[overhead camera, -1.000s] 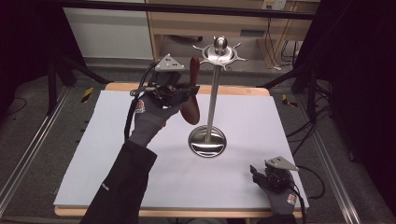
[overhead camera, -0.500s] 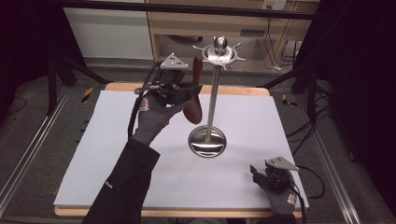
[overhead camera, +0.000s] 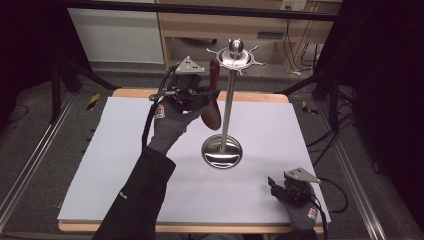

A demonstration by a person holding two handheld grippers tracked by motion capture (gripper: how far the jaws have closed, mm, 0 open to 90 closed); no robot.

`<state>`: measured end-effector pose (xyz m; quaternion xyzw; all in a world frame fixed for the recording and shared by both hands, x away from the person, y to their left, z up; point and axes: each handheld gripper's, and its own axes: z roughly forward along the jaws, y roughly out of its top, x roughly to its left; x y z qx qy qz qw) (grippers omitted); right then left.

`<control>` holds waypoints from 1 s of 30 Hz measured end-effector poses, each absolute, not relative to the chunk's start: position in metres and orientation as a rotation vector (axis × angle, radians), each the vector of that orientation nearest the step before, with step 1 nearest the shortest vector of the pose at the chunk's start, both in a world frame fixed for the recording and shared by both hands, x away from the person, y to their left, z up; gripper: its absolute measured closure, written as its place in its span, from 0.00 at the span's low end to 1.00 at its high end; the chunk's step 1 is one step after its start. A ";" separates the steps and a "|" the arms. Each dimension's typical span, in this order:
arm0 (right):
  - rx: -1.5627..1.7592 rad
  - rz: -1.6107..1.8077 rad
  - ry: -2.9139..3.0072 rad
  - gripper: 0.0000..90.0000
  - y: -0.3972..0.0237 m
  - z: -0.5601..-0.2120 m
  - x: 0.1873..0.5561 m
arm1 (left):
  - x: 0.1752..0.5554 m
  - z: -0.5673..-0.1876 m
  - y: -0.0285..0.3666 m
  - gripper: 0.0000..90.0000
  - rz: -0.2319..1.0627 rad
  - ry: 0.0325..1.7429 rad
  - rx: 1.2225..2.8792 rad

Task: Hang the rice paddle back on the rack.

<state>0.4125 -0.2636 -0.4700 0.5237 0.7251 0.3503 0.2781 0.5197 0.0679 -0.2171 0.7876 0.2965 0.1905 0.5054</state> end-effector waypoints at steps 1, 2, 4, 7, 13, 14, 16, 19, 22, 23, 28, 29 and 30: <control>1.408 0.939 1.946 0.41 -0.263 -0.470 0.412 | 0.520 -0.218 0.067 0.86 0.462 0.715 1.900; 1.411 0.943 1.945 0.41 -0.263 -0.470 0.412 | 0.520 -0.219 0.067 0.86 0.465 0.713 1.899; 1.411 0.942 1.947 0.41 -0.263 -0.470 0.412 | 0.520 -0.219 0.067 0.86 0.464 0.713 1.894; 1.412 0.942 1.948 0.41 -0.263 -0.470 0.412 | 0.520 -0.220 0.066 0.85 0.472 0.712 1.887; 1.402 0.937 1.949 0.41 -0.263 -0.471 0.413 | 0.517 -0.222 0.065 0.81 0.490 0.704 1.872; 1.403 0.937 1.949 0.41 -0.263 -0.471 0.413 | 0.516 -0.222 0.065 0.79 0.496 0.702 1.872; 1.403 0.936 1.949 0.41 -0.263 -0.470 0.413 | 0.513 -0.222 0.067 0.76 0.510 0.702 1.867; 1.403 0.934 1.950 0.41 -0.263 -0.471 0.413 | 0.508 -0.222 0.070 0.71 0.533 0.695 1.855; 1.402 0.933 1.950 0.41 -0.263 -0.471 0.413 | 0.502 -0.223 0.075 0.67 0.538 0.693 1.853; 1.401 0.933 1.950 0.41 -0.263 -0.471 0.412 | 0.501 -0.223 0.077 0.65 0.544 0.691 1.848; 1.404 0.934 1.951 0.40 -0.263 -0.471 0.412 | 0.492 -0.232 0.090 0.58 0.545 0.696 1.832; 1.404 0.934 1.951 0.40 -0.263 -0.471 0.412 | 0.492 -0.232 0.090 0.57 0.545 0.696 1.832; 1.403 0.932 1.951 0.40 -0.262 -0.471 0.412 | 0.489 -0.235 0.094 0.56 0.543 0.703 1.837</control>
